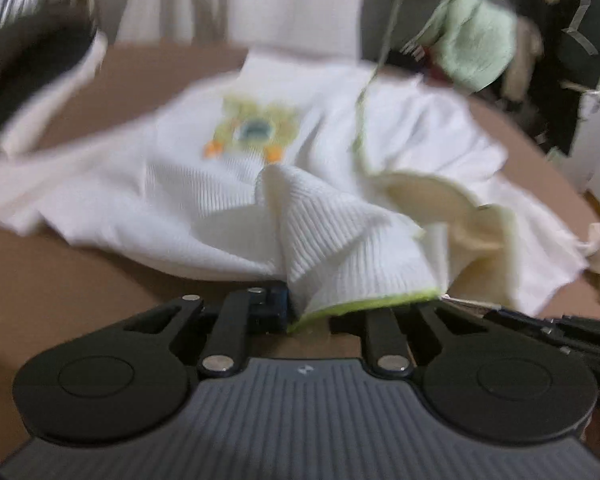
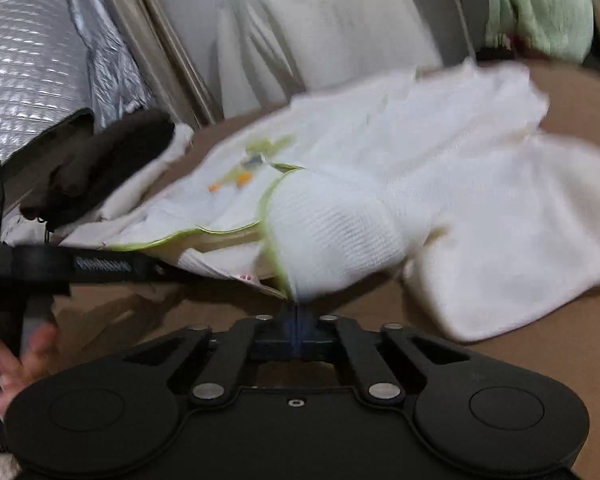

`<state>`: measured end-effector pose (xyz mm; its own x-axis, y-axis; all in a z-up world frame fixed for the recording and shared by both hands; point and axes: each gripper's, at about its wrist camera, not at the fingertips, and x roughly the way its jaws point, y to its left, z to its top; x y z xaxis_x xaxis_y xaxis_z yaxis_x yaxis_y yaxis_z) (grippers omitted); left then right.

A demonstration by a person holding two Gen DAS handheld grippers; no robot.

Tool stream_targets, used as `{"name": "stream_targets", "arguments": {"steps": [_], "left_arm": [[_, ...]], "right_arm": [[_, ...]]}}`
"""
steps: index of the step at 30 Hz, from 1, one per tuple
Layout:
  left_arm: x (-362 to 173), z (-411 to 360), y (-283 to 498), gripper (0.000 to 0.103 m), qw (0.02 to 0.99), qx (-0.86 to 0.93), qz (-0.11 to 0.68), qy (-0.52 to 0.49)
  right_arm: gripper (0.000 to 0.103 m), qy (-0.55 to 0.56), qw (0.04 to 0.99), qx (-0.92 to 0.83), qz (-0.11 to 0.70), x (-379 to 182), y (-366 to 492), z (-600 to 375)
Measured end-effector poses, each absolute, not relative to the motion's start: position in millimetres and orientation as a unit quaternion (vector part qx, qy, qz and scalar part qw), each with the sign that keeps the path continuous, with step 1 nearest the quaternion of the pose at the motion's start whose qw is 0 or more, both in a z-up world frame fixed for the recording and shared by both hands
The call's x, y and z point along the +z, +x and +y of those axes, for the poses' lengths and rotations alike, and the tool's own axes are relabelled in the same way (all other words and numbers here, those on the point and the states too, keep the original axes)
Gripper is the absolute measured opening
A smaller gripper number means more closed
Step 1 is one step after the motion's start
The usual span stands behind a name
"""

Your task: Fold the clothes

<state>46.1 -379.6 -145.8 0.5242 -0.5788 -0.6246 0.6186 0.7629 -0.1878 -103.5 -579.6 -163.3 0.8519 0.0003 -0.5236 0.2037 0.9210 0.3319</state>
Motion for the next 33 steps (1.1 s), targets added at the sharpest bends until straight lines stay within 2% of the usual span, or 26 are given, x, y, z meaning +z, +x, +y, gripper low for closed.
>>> {"name": "stream_targets", "arguments": {"steps": [2,5,9,11,12,14,16,18,20,23,24,25,26,28,30,31,32,33], "left_arm": [[-126.4,-369.8,29.0,0.013,0.878,-0.353,0.321,0.033],[-122.4,-363.7,24.4,0.013,0.858,-0.364,0.362,0.021],[-168.9,-367.8,39.5,0.013,0.832,-0.301,0.463,0.050],[-180.4,-366.5,42.4,0.015,0.832,-0.286,0.472,0.060],[-180.2,-364.9,43.9,0.016,0.833,-0.284,0.471,0.055],[-177.0,-363.0,47.0,0.016,0.840,-0.283,0.461,0.043],[-175.2,-359.2,47.4,0.019,0.853,-0.282,0.437,0.041],[-178.3,-356.5,49.4,0.033,0.864,-0.276,0.419,0.042],[-186.7,-354.3,57.6,0.070,0.869,-0.259,0.420,0.029],[-193.8,-345.3,73.4,0.071,0.861,-0.245,0.444,-0.026],[-192.2,-342.5,75.2,0.071,0.861,-0.248,0.443,-0.040],[-191.6,-342.0,76.8,0.071,0.859,-0.253,0.442,-0.050],[-191.1,-341.7,78.2,0.069,0.858,-0.258,0.441,-0.058],[-188.1,-343.8,81.0,0.066,0.859,-0.260,0.437,-0.056],[-176.7,-343.0,83.6,0.050,0.864,-0.266,0.425,-0.053],[-166.1,-339.1,83.0,0.032,0.864,-0.279,0.414,-0.064],[-153.4,-334.5,81.7,0.020,0.861,-0.298,0.404,-0.080],[-141.2,-331.7,78.6,0.018,0.859,-0.315,0.394,-0.087]], "right_arm": [[0.000,0.170,0.953,-0.051,0.244,-140.0,-122.9,-570.2],[0.000,0.151,0.959,-0.046,0.234,-113.8,-142.3,-559.0],[0.008,0.181,0.946,-0.016,0.268,-125.3,-139.9,-565.5],[0.030,0.175,0.941,-0.048,0.284,-137.6,-134.8,-565.4],[0.035,0.180,0.940,-0.051,0.284,-142.7,-132.2,-566.2],[0.055,0.193,0.939,-0.046,0.281,-154.0,-125.6,-568.0],[0.063,0.193,0.937,-0.059,0.285,-167.2,-113.4,-567.1],[0.065,0.195,0.934,-0.073,0.290,-180.5,-101.4,-566.7],[0.072,0.208,0.929,-0.096,0.290,-194.2,-91.4,-568.8],[0.071,0.232,0.932,-0.110,0.257,-204.0,-85.3,-569.2],[0.068,0.229,0.935,-0.107,0.250,-203.5,-83.4,-566.7],[0.044,0.219,0.938,-0.097,0.252,-201.6,-81.5,-562.6],[0.016,0.208,0.941,-0.087,0.254,-199.4,-79.6,-558.7],[0.011,0.183,0.946,-0.088,0.251,-187.4,-80.5,-553.3],[0.009,0.165,0.955,-0.105,0.221,-154.6,-100.7,-551.9],[0.009,0.156,0.959,-0.114,0.206,-138.1,-110.8,-551.2],[0.009,0.148,0.962,-0.120,0.196,-122.0,-120.2,-551.1],[0.009,0.142,0.962,-0.118,0.200,-106.4,-127.8,-552.7]]}}
